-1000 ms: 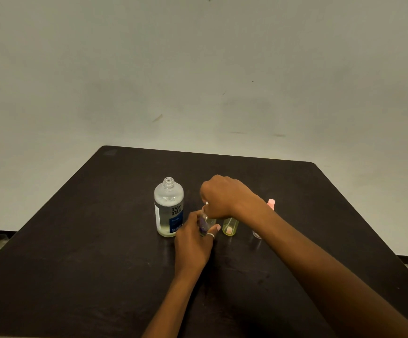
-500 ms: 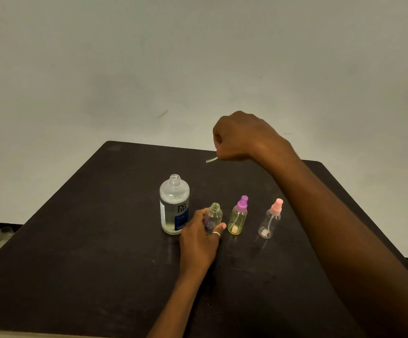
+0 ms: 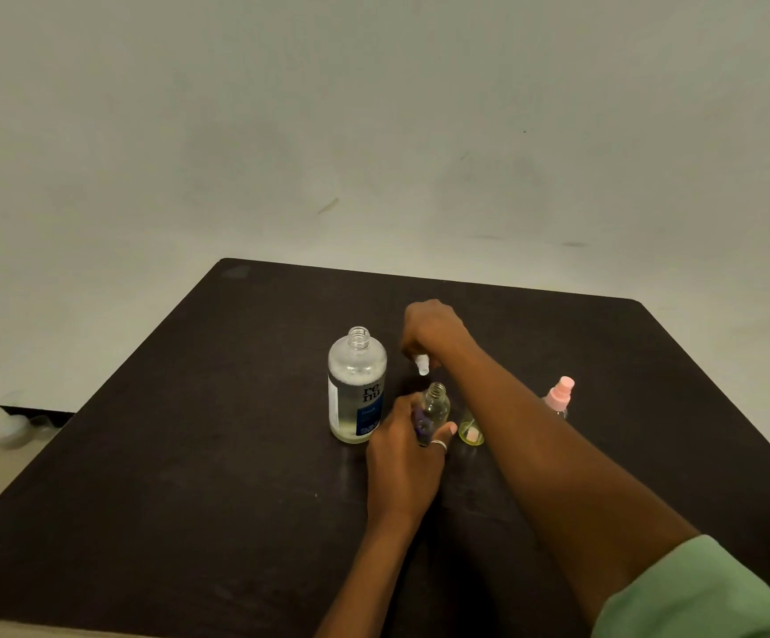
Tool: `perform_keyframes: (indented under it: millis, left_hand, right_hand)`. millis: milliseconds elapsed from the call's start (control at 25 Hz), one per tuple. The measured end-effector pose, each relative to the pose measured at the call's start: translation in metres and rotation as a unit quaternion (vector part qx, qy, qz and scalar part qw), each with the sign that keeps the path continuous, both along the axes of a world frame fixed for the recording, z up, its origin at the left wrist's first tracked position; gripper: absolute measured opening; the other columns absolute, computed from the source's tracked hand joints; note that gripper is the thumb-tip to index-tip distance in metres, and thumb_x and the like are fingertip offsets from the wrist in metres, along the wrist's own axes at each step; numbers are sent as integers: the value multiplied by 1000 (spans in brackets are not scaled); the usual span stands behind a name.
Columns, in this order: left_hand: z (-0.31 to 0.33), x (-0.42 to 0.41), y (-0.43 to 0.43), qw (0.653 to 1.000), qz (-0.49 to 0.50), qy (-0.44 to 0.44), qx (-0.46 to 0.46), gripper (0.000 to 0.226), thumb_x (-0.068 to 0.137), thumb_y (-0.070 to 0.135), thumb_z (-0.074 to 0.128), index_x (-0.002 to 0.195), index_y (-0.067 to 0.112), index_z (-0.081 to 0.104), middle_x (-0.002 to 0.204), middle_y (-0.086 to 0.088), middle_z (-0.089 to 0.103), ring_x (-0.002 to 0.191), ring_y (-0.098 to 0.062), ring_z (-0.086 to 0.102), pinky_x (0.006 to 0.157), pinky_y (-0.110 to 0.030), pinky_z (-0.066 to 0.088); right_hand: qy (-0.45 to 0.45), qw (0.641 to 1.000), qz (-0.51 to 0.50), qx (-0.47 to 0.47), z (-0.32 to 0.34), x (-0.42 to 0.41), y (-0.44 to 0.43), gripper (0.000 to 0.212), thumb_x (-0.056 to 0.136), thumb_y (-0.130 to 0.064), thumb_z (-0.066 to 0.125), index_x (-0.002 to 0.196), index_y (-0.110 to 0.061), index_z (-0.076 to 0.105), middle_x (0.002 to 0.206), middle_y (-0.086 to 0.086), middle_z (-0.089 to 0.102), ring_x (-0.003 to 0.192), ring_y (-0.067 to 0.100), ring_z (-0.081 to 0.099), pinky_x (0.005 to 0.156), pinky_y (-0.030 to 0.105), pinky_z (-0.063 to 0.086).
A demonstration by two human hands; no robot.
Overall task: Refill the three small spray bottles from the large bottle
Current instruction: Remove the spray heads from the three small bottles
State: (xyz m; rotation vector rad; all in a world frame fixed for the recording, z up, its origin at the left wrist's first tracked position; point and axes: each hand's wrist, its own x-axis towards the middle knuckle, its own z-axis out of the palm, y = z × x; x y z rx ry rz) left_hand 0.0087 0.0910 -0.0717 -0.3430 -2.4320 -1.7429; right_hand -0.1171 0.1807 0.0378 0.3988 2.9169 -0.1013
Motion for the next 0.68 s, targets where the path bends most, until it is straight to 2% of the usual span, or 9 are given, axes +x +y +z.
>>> perform_keyframes:
  millis: [120,240,320,520,680]
  left_hand:
    - [-1,-1,0,1000,1,-7,-1,48,81,33,80,123,26,58,110,14,68,100,-2,65,86,-19,54]
    - [0,-1,0,1000,2,-2,-7,47,81,34,80,122,27,58,110,12,68,100,-4,65,87,-25,55]
    - [1,-1,-1,1000,5,2,-9,44,80,34,80,118,28,59,108,13,69,98,-2,64,86,-22,54]
    - [3,0,-1,1000,1,9,-27,45,80,35,80,120,30,59,108,21,64,92,7,56,77,-4,40]
    - [5,1,-2,999,2,26,-31,51,78,33,81,125,28,59,114,18,64,99,6,55,85,-9,43]
  right_hand:
    - [-7,1000,-2,4,-12,-4,4,14,83,-10,69,94,-6,62,88,10,58,83,24,63,81,35,58]
    - [-8,1000,2,14,-20,-3,6,14,87,-12,65,100,-6,63,80,8,53,77,20,57,74,32,54]
    - [-11,1000,0,12,-21,-3,8,12,87,-14,65,96,-7,61,79,7,52,77,21,58,76,32,55]
    - [-20,1000,-4,-2,-18,0,12,15,87,-19,68,91,-9,58,86,9,56,82,24,63,83,37,58]
    - [8,1000,4,3,-7,4,14,17,86,-24,66,96,-10,63,82,6,55,79,23,61,72,33,56]
